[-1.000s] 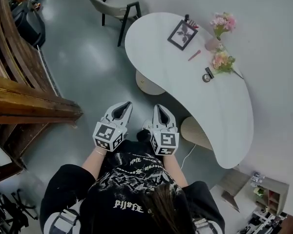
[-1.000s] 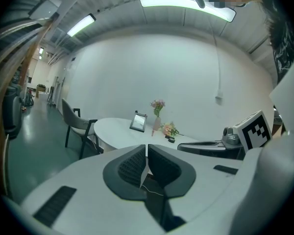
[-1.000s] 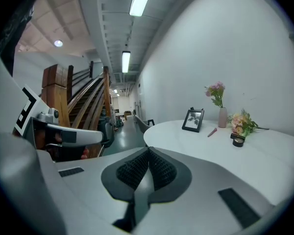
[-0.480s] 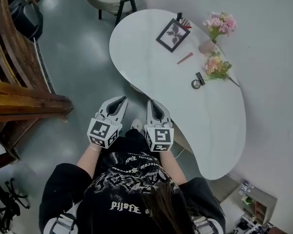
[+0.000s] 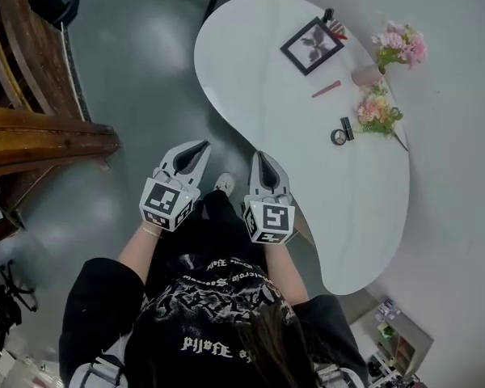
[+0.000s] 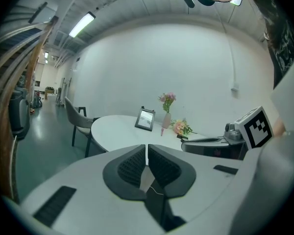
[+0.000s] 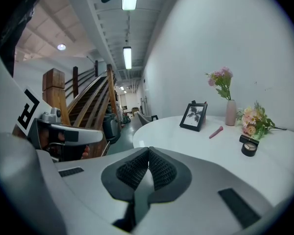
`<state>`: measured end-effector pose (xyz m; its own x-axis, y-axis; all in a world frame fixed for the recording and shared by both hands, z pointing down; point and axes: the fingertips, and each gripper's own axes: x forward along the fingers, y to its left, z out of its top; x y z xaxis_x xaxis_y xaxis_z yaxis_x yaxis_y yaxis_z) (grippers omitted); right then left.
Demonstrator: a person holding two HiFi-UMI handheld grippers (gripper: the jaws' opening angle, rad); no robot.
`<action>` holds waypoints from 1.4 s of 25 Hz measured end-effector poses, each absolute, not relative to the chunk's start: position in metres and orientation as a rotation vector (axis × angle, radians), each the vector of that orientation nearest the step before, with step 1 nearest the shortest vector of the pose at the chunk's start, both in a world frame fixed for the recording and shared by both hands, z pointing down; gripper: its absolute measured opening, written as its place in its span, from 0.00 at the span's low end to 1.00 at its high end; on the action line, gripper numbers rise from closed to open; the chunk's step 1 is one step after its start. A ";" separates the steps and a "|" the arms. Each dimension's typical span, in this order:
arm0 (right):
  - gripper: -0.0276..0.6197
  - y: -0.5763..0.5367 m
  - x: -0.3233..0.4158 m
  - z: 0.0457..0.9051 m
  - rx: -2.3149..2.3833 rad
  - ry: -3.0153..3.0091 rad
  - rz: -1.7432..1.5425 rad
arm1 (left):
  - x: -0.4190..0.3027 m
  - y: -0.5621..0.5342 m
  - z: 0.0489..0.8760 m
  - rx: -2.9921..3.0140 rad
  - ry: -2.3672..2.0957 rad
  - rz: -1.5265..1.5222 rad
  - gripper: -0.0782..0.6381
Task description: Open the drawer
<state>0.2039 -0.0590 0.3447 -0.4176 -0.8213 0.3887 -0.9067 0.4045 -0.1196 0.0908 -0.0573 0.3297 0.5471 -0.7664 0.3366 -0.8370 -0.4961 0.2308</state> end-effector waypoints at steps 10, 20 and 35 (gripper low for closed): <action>0.08 -0.056 0.152 0.359 1.420 -2.408 0.400 | 0.065 -0.060 0.356 2.449 -1.233 0.296 0.15; 0.08 -0.062 0.133 0.393 1.523 -2.372 0.425 | 0.047 -0.077 0.401 2.469 -1.219 0.282 0.15; 0.08 -0.067 0.092 0.465 1.548 -2.307 0.396 | 0.038 -0.114 0.496 2.505 -1.195 0.280 0.15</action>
